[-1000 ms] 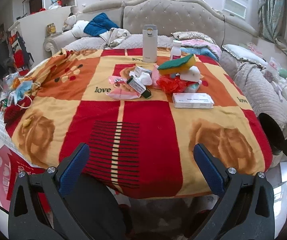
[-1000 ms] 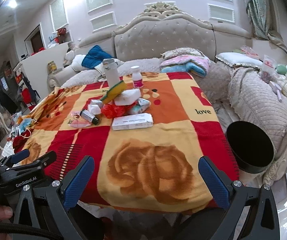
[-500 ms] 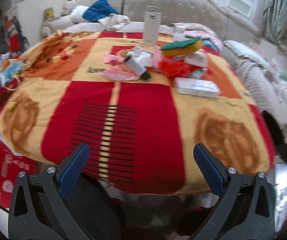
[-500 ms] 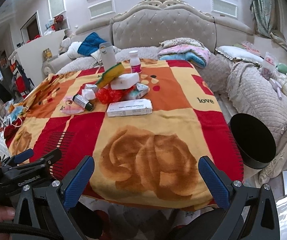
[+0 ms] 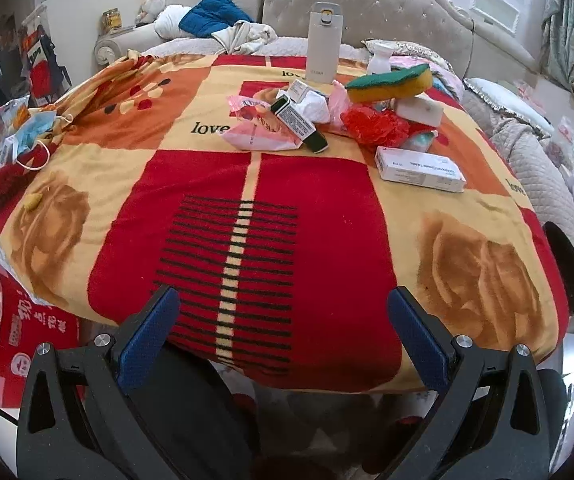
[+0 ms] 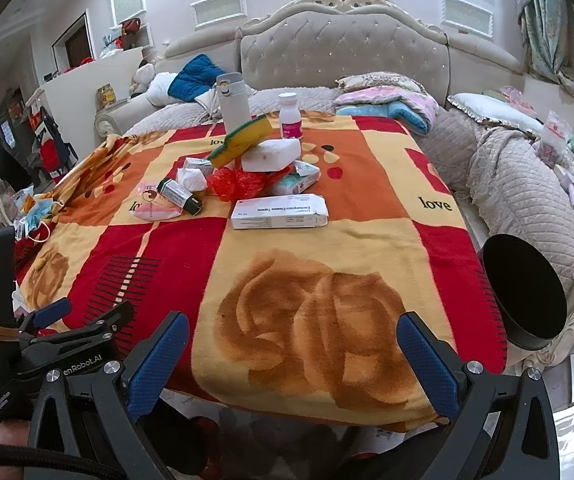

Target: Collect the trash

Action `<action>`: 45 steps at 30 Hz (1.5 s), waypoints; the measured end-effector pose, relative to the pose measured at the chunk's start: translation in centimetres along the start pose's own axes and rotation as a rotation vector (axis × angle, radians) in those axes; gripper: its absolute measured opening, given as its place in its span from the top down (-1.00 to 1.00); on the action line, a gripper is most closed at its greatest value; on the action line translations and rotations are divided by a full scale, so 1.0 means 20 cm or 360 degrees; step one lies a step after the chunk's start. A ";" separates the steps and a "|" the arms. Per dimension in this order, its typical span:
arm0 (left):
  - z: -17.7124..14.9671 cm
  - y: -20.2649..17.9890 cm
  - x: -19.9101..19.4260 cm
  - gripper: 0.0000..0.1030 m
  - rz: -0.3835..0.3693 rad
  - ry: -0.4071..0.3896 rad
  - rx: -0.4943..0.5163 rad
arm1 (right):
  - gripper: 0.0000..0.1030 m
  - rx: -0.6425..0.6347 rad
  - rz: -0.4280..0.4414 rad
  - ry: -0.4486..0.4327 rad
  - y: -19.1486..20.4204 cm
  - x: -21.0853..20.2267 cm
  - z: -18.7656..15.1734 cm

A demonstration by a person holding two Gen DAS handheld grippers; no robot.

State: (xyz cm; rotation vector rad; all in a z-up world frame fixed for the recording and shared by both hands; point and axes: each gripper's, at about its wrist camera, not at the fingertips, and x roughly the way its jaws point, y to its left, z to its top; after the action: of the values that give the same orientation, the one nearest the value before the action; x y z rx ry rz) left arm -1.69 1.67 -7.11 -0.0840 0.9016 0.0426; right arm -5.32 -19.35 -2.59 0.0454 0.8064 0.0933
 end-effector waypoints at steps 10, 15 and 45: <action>0.00 -0.03 0.06 -1.00 -0.0024 0.0052 0.0034 | -1.00 0.0015 0.0010 0.0034 -0.02 0.05 0.00; 0.01 -0.03 0.09 -1.00 -0.0015 0.0073 0.0036 | -1.00 0.0022 0.0013 0.0045 -0.03 0.08 0.01; -0.03 -0.06 0.06 -1.00 -0.0046 0.0093 0.0080 | -1.00 0.0040 0.0105 0.0086 -0.02 0.17 0.03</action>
State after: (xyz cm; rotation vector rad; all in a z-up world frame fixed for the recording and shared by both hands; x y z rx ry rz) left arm -1.31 0.49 -8.30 -0.0520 0.9592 -0.0096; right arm -2.45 -19.39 -4.61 0.0935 0.8602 0.1471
